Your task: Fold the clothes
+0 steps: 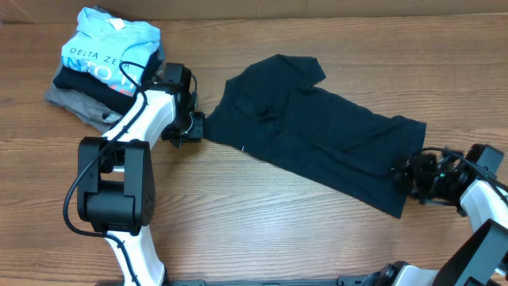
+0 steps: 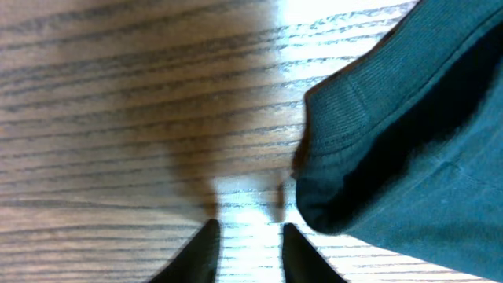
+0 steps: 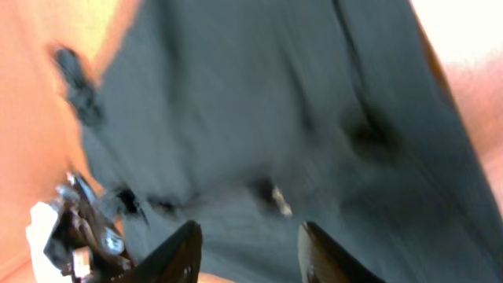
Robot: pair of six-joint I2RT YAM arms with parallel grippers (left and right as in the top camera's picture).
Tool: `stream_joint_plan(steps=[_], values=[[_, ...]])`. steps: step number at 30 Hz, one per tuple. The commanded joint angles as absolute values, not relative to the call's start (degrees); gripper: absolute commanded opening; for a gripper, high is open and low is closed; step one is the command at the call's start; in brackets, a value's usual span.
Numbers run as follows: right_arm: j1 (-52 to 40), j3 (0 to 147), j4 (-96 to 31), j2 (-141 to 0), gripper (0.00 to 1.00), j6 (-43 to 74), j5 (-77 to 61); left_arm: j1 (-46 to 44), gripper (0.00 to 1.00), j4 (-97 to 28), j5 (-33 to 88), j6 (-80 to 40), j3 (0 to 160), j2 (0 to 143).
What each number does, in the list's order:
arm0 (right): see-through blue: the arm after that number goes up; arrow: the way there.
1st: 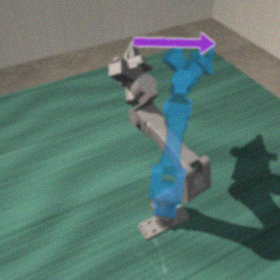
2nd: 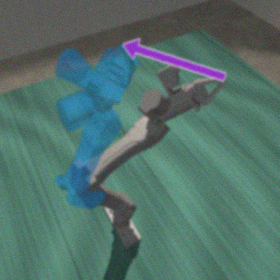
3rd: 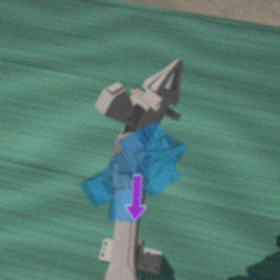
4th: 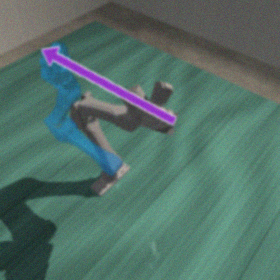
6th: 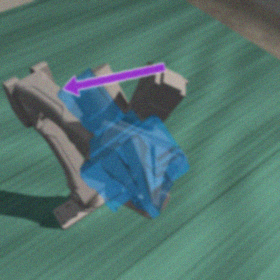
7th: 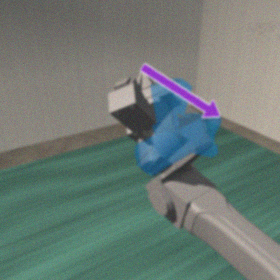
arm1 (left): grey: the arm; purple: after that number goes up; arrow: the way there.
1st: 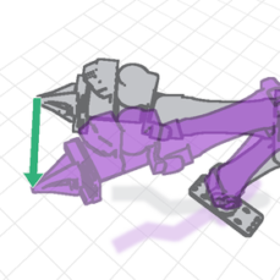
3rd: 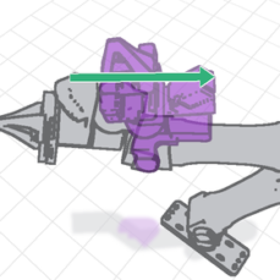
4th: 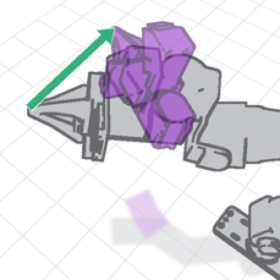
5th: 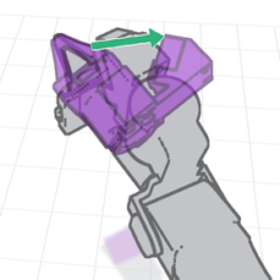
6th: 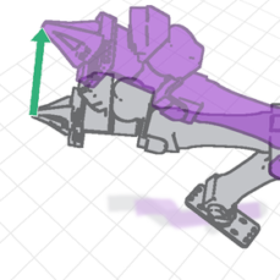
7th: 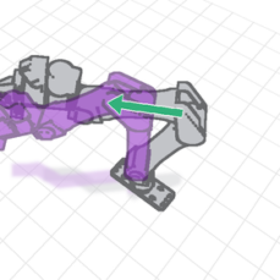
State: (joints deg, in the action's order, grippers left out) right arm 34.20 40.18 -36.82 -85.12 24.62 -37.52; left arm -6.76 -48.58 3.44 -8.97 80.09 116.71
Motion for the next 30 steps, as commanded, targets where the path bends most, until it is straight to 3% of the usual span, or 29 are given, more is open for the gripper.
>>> stream_joint_plan(steps=[1,5,11,13,17,20,23,26,30], values=[[34.3,41.6,-45.6,-84.2,0.45,22.1,-29.7,-7.2,0.38,-48.8,4.1,-8.9,80.9,117.0],[33.4,40.0,-51.0,-84.2,0.45,22.0,-20.0,-7.2,0.42,-48.0,4.1,-8.8,80.8,117.0],[32.3,35.4,-47.8,-84.2,0.45,21.6,-20.1,-7.2,0.42,-46.1,4.8,-8.8,80.8,117.0],[32.1,33.2,-46.4,-84.2,0.38,21.9,-20.2,-7.2,0.42,-45.3,6.3,-8.8,80.8,117.0],[32.4,32.8,-46.5,-84.1,0.07,22.5,-20.6,-7.2,0.41,-44.3,8.9,-8.8,80.8,117.0],[33.2,35.4,-48.6,-84.1,0.04,22.6,-20.3,-7.2,0.41,-44.2,10.6,-8.8,80.8,117.0],[34.3,39.7,-54.8,-84.1,0.04,25.8,-14.8,-7.2,0.29,-45.2,10.8,-8.8,80.8,117.0],[34.7,43.1,-60.3,-84.1,0.04,28.6,-7.9,-7.2,0.05,-46.5,10.7,-8.8,80.8,117.0],[34.7,43.9,-60.6,-84.1,0.06,28.6,-7.0,-7.1,0.04,-48.0,11.0,-8.8,80.8,117.0]])
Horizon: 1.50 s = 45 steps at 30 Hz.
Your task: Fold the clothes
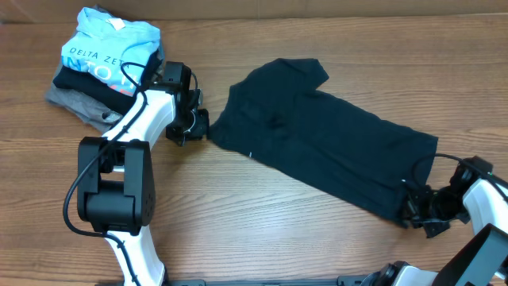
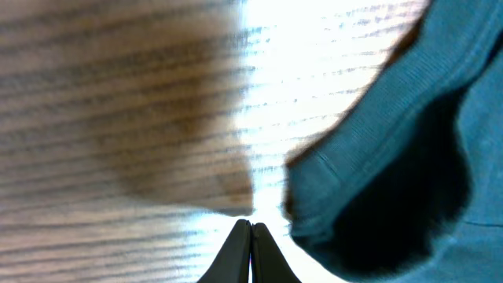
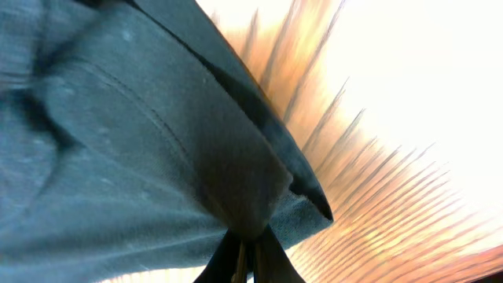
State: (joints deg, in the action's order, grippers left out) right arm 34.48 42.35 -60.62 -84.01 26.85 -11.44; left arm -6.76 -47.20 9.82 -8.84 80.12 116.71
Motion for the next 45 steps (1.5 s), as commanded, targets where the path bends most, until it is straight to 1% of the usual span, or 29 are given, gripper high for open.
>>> stream_joint_plan(steps=[1,2,3,4,5,6,7,9,11,14,16,17,18,20,23,25,28,33,37,41,44,45], values=[[34.7,43.9,-60.7,-84.1,0.09,28.6,-7.3,-7.1,0.04,-48.3,11.0,-8.8,80.8,117.0],[34.7,43.9,-60.8,-84.1,0.15,28.5,-7.6,-7.1,0.09,-48.7,11.3,-8.8,80.8,117.0],[34.7,43.9,-60.9,-84.1,0.28,28.5,-7.6,-7.1,0.17,-49.1,12.1,-8.8,80.8,117.0],[34.7,43.9,-61.0,-84.1,0.45,28.5,-7.6,-7.1,0.24,-49.2,13.5,-8.7,80.8,117.0],[34.7,43.9,-61.1,-84.1,0.56,28.5,-7.6,-7.1,0.32,-49.1,14.9,-8.7,80.8,117.0],[34.7,43.9,-61.2,-84.1,0.61,28.5,-7.6,-7.1,0.45,-48.9,16.0,-8.7,80.8,117.0],[34.7,43.9,-61.2,-84.1,0.63,28.5,-7.6,-7.1,0.55,-48.5,17.3,-8.7,80.8,117.0],[34.7,43.9,-61.0,-84.1,0.65,28.5,-7.8,-7.1,0.63,-47.8,18.3,-8.8,80.8,117.0],[34.7,43.9,-60.5,-84.1,0.66,28.5,-7.8,-7.6,0.64,-47.5,18.3,-8.8,80.8,117.0],[34.7,43.9,-60.1,-84.1,0.66,28.5,-7.9,-8.8,0.62,-46.0,17.9,-8.8,80.3,117.0],[34.7,43.9,-59.9,-84.1,0.66,28.3,-9.0,-9.8,0.56,-44.1,17.6,-8.8,79.3,117.0],[34.7,43.9,-59.7,-84.1,0.66,28.1,-9.7,-10.3,0.52,-43.2,17.6,-8.8,78.6,117.0],[34.7,43.9,-59.4,-84.1,0.66,27.8,-10.7,-10.7,0.45,-42.2,17.6,-8.9,77.7,117.0],[34.7,43.9,-58.8,-84.1,0.66,26.6,-12.5,-11.7,0.35,-40.6,17.4,-9.0,76.0,117.0],[34.7,43.9,-58.6,-84.1,0.66,26.6,-13.0,-12.1,0.04,-40.6,15.3,-9.5,74.1,117.0],[34.7,43.9,-58.6,-84.1,0.66,26.6,-13.0,-11.9,0.04,-42.6,13.3,-9.5,74.0,117.0],[34.7,43.9,-58.4,-84.1,0.66,26.5,-13.0,-10.6,0.04,-47.4,7.7,-12.8,74.1,117.0],[34.7,44.0,-57.9,-84.1,0.65,25.0,-13.0,-6.2,0.04,-54.7,1.0,-14.4,74.1,117.0],[34.5,44.0,-57.3,-84.1,0.64,16.8,-19.4,-3.0,0.04,-57.8,0.8,-14.4,74.1,116.9],[34.5,44.0,-57.0,-84.1,0.64,15.7,-21.2,-0.9,0.04,-59.4,-2.0,-17.6,74.1,115.3],[34.5,44.0,-55.7,-84.1,0.64,11.2,-27.8,1.3,0.04,-59.1,-0.8,-17.7,74.1,112.5],[34.5,44.0,-55.4,-84.1,0.64,10.2,-29.6,1.6,0.09,-58.7,0.1,-16.6,74.1,111.8]])
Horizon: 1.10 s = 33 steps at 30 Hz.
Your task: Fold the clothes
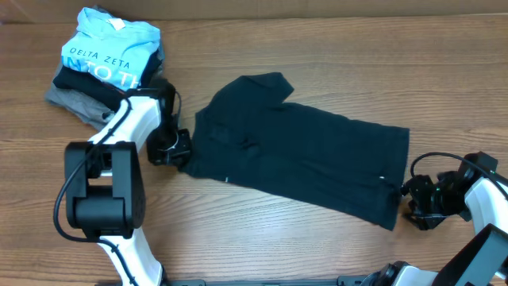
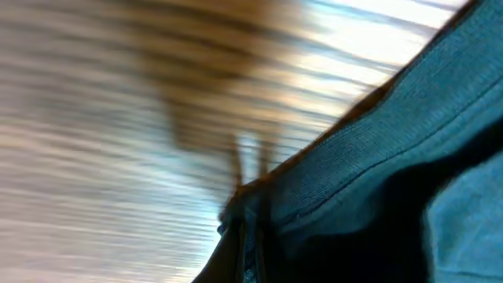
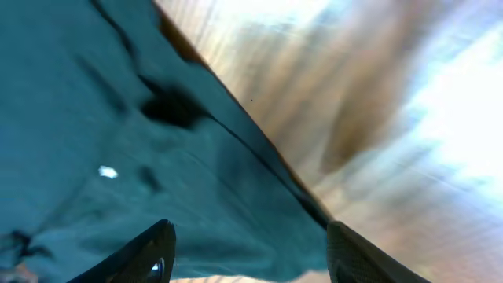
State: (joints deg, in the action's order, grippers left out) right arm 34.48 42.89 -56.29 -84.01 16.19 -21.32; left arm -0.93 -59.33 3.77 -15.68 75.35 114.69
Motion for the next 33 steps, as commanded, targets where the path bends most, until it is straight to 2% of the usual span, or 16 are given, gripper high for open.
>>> stream_joint_plan(steps=[1,3,4,7,15,24,33], values=[[34.5,44.0,-55.1,-84.1,0.64,9.4,-31.1,1.7,0.16,-58.6,1.0,-15.6,74.1,111.3],[34.3,44.0,-54.5,-84.1,0.64,9.3,-31.2,1.7,0.32,-58.5,1.6,-14.7,74.1,110.1],[34.1,44.0,-54.2,-84.1,0.64,9.3,-31.2,1.5,0.36,-58.6,1.8,-14.3,74.1,109.7],[33.4,44.0,-53.3,-84.1,0.59,9.4,-31.2,1.2,0.4,-59.2,2.7,-12.7,74.2,108.5],[31.8,43.9,-51.9,-84.1,0.58,10.3,-31.0,-0.3,0.4,-57.0,18.0,-4.6,79.9,106.5],[31.8,43.9,-51.9,-84.1,0.58,10.5,-31.0,-7.2,0.47,-45.4,13.8,-2.5,78.7,110.5],[31.8,43.9,-51.9,-84.1,0.58,10.5,-31.0,-9.0,0.38,-44.3,10.9,-2.6,78.7,115.8]])
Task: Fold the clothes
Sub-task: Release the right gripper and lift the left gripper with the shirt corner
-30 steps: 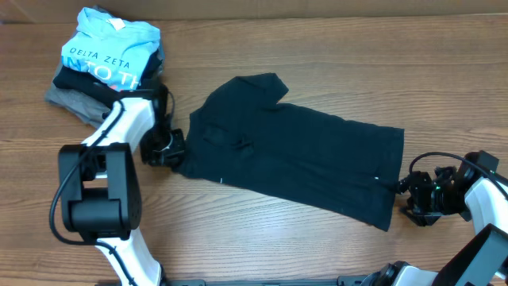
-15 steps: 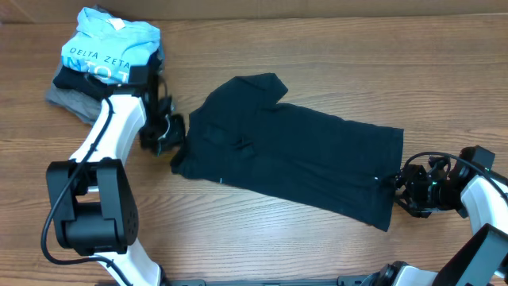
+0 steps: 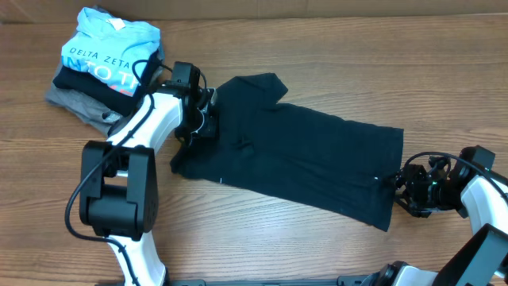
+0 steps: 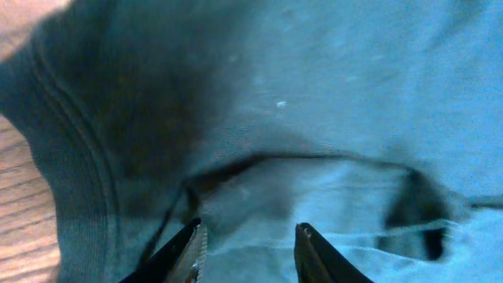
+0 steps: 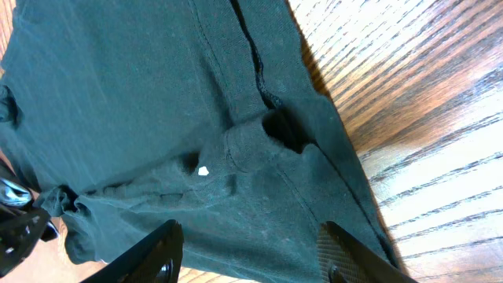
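A dark t-shirt [image 3: 302, 163] lies spread flat across the middle of the wooden table, running from the left down to the right. My left gripper [image 3: 203, 121] hangs over its upper left part, near the sleeve. In the left wrist view that gripper [image 4: 250, 253] is open above creased fabric [image 4: 314, 94]. My right gripper [image 3: 403, 191] is at the shirt's right end. In the right wrist view it [image 5: 251, 255] stands wide open over the dark cloth [image 5: 141, 102], holding nothing.
A stack of folded clothes [image 3: 107, 56], with a light blue printed shirt on top, sits at the back left, close behind my left arm. Bare wooden table [image 3: 262, 246] lies in front of the shirt and also to its right [image 5: 424, 118].
My left gripper was shut on the shirt's left edge. It is now open and stands further back and to the right, over the shirt. The right gripper stays open and has shifted slightly onto the right end.
First both grippers were open at the shirt's two ends. Then both were shut there, the right one on the right corner. Later the shirt lay further left, with the left gripper shut on its edge and the right open. Now both are open above the spread shirt.
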Robot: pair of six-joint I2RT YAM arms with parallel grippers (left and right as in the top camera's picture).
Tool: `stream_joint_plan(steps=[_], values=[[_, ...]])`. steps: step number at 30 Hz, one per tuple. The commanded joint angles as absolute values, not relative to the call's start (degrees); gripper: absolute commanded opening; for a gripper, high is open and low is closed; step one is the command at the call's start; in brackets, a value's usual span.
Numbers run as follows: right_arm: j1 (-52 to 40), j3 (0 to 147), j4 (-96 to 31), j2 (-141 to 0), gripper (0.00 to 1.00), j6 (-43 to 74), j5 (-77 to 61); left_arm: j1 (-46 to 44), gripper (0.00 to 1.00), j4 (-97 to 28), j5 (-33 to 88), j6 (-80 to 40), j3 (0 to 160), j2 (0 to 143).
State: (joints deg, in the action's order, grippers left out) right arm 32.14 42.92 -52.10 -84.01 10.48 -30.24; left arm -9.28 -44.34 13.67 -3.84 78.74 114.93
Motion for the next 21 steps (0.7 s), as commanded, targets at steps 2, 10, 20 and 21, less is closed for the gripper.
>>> stream_joint_plan(steps=[2,10,20,21], values=[[31.8,43.9,-51.9,-84.1,0.58,10.5,-31.0,-9.0,0.36,-44.3,10.3,-2.6,78.7,115.8],[31.8,43.9,-51.8,-84.1,0.58,10.5,-31.0,-9.0,0.04,-48.1,16.6,-3.0,81.9,115.5],[31.8,43.9,-49.7,-84.1,0.57,10.5,-31.0,-9.0,0.12,-46.4,16.3,-5.4,90.7,115.7],[31.8,43.9,-49.3,-84.1,0.57,10.7,-31.0,-9.0,0.16,-46.0,16.3,-5.9,90.7,115.7]])
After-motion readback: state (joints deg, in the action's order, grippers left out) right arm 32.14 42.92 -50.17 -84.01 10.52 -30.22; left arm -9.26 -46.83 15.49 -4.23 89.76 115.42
